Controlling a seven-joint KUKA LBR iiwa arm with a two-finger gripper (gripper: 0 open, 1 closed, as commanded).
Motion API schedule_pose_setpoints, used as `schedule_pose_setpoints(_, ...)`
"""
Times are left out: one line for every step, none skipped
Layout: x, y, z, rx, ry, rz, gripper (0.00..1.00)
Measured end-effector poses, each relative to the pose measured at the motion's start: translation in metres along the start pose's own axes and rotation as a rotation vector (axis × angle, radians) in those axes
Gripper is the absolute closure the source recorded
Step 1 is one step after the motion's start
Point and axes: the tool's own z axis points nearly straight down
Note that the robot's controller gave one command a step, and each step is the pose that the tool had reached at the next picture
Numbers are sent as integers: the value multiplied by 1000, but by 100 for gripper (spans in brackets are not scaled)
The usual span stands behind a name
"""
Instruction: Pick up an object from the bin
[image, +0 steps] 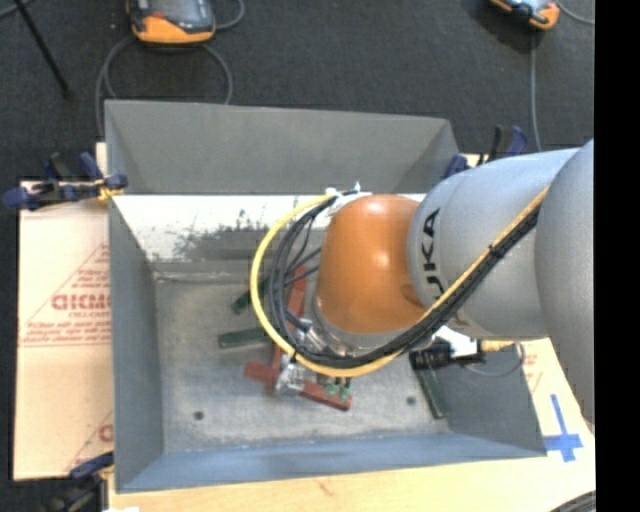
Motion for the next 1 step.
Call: schedule_pose_setpoints(-8,-1,-58,-1,-3,34,100)
